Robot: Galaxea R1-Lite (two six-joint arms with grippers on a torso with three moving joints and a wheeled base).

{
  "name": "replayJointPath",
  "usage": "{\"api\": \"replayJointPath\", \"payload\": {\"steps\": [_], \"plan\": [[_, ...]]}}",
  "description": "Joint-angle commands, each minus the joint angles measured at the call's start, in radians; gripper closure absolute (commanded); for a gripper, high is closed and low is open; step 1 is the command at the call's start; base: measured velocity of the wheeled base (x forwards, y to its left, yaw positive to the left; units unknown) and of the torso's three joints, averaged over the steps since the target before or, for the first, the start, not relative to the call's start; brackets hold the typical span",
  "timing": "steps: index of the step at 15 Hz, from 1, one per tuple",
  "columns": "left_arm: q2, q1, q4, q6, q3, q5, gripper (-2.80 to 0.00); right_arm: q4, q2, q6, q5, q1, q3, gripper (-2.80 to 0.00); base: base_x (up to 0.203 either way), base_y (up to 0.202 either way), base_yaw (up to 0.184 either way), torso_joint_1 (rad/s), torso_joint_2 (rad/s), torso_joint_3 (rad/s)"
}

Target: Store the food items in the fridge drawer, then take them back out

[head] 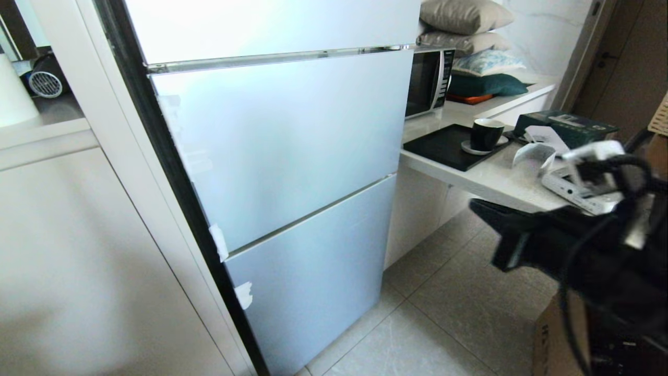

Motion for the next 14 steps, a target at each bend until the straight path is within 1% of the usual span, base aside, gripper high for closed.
{"api": "replayJointPath", "payload": {"steps": [1,2,3,5,7,8,9,10,11,12,14], "plan": [[0.0,0.0,0.0,0.0,0.0,0.001,0.0,0.124,-0.374,-0.035,0.035,-0.178,0.135,0.0,0.0,0.0,0.0,0.0,0.0,0.0],[0.0,-0.001,0.0,0.0,0.0,0.0,0.0,0.233,-0.488,-0.048,0.067,-0.256,0.165,0.0,0.0,0.0,0.0,0.0,0.0,0.0],[0.0,0.0,0.0,0.0,0.0,0.0,0.0,0.336,-0.6,-0.057,0.092,-0.314,0.197,0.0,0.0,0.0,0.0,0.0,0.0,0.0],[0.0,-0.001,0.0,0.0,0.001,0.002,0.0,0.483,-0.812,-0.074,0.124,-0.384,0.285,0.0,0.0,0.0,0.0,0.0,0.0,0.0],[0.0,0.001,0.0,0.0,0.0,0.002,0.0,0.571,-0.993,-0.128,0.142,-0.44,0.401,0.0,0.0,0.0,0.0,0.0,0.0,0.0],[0.0,-0.001,0.0,0.001,0.0,0.001,0.0,0.602,-1.057,-0.155,0.147,-0.462,0.48,0.0,0.0,0.0,0.0,0.0,0.0,0.0],[0.0,0.001,0.0,-0.001,0.0,0.001,0.0,0.638,-1.088,-0.161,0.147,-0.479,0.53,0.0,0.0,0.0,0.0,0.0,0.0,0.0],[0.0,-0.001,0.0,-0.003,0.0,0.0,0.0,0.679,-1.094,-0.128,0.143,-0.492,0.538,0.0,0.0,0.0,0.0,0.0,0.0,0.0],[0.0,0.0,0.0,-0.003,0.0,0.0,0.0,0.697,-1.097,-0.118,0.141,-0.508,0.537,0.0,0.0,0.0,0.0,0.0,0.0,0.0],[0.0,-0.001,0.0,-0.003,0.0,0.001,0.0,0.722,-1.103,-0.126,0.147,-0.546,0.537,0.0,0.0,0.0,0.0,0.0,0.0,0.0],[0.0,0.0,0.0,-0.005,0.0,0.0,0.0,0.777,-1.179,-0.138,0.183,-0.58,0.537,0.0,0.0,0.0,0.0,0.0,0.0,0.0]]}}
